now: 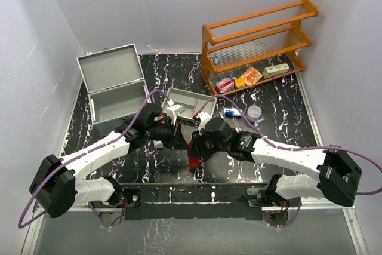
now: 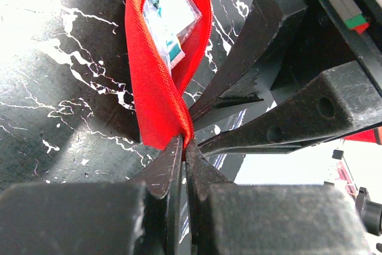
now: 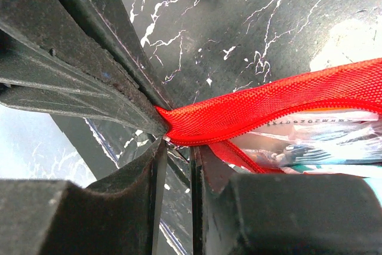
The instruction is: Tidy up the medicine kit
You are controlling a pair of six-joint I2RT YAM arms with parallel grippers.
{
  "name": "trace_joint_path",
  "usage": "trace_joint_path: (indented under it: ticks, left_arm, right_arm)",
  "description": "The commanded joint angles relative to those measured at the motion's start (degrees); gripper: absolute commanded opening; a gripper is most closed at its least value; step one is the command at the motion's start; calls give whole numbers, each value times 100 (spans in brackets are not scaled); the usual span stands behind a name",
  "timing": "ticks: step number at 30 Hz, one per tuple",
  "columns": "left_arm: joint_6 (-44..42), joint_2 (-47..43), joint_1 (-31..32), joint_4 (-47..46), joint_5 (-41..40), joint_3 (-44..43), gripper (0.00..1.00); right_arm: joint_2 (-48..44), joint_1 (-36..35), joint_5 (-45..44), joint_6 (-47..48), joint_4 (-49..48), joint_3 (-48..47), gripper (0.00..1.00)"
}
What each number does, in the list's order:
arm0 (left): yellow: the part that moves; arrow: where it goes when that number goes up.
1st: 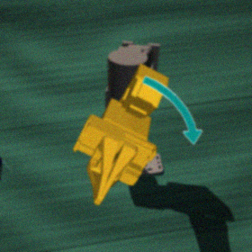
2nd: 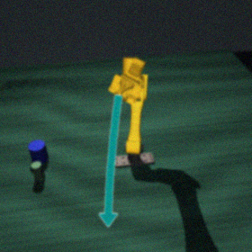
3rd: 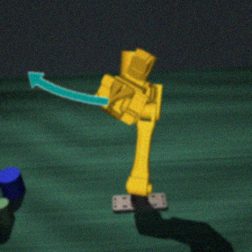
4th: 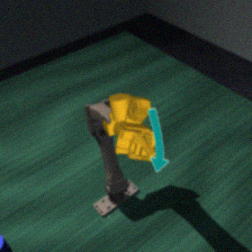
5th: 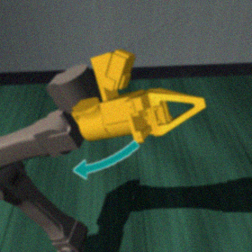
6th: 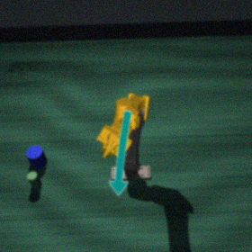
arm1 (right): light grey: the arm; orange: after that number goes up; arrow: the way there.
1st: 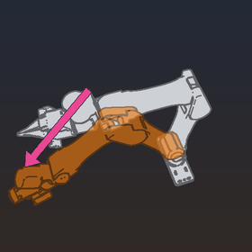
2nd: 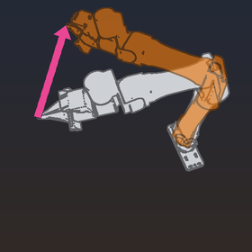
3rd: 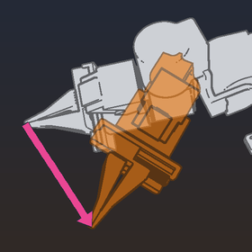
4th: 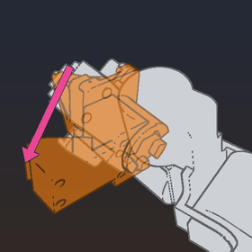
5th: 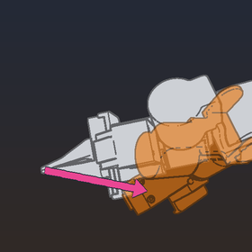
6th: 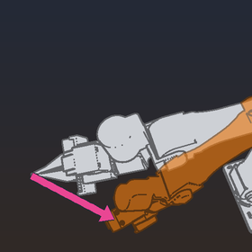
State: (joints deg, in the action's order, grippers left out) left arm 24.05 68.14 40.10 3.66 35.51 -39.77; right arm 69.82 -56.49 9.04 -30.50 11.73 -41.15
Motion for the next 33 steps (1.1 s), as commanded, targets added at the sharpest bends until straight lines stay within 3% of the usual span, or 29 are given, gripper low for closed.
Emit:
trace_joint_path:
  ticks: [1,10,17,27,28,33]
  left_arm:
    - [-68,-133,-19,39,180,-150,0]
    - [-43,-110,-19,21,178,-153,0]
    - [-34,-106,-21,21,170,-151,0]
    - [-19,-76,-19,57,216,-153,0]
    - [-11,-73,-19,76,216,-171,1]
    - [270,-120,-19,-223,287,19,27]
  right_arm:
    - [31,59,-67,77,-176,-227,19]
    - [-38,54,-208,123,-197,-212,31]
    - [42,54,-327,91,-206,-227,0]
    - [-138,56,-393,117,-226,-159,0]
    - [-153,55,-420,96,-252,-151,0]
    - [-160,52,-454,-47,-402,-114,0]
